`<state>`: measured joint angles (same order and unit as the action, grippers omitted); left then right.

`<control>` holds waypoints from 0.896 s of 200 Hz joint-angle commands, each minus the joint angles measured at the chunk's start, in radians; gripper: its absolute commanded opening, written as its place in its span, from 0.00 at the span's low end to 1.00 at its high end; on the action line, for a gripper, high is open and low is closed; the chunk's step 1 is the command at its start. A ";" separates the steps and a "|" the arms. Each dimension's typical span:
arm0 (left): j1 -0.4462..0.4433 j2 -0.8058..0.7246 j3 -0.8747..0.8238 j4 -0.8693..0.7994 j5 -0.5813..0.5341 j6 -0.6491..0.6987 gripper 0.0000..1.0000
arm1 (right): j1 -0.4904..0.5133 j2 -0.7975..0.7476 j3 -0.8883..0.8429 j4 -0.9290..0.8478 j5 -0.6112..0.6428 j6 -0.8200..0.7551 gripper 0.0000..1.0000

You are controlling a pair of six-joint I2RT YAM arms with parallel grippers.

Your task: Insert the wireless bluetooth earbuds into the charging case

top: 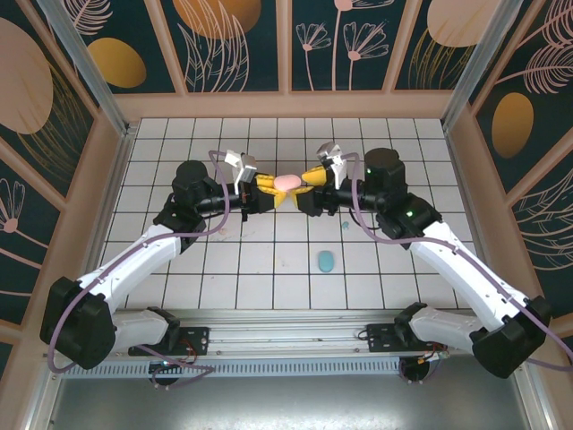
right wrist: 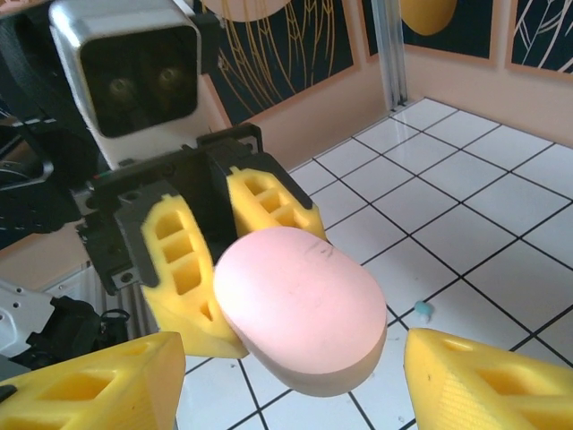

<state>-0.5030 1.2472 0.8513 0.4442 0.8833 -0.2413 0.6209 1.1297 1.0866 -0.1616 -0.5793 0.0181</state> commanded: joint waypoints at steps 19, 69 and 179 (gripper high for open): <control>0.000 -0.012 0.031 0.011 0.028 -0.014 0.05 | 0.000 0.048 0.034 0.019 -0.024 -0.035 0.65; -0.002 -0.013 0.024 0.016 0.039 -0.019 0.05 | -0.004 0.088 0.084 -0.003 0.057 -0.022 0.63; -0.002 -0.015 0.003 -0.007 0.044 0.011 0.03 | -0.057 0.182 0.160 -0.011 0.088 0.097 0.59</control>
<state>-0.4759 1.2465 0.8513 0.4332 0.8104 -0.2523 0.6037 1.2850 1.2060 -0.2207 -0.5709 0.0647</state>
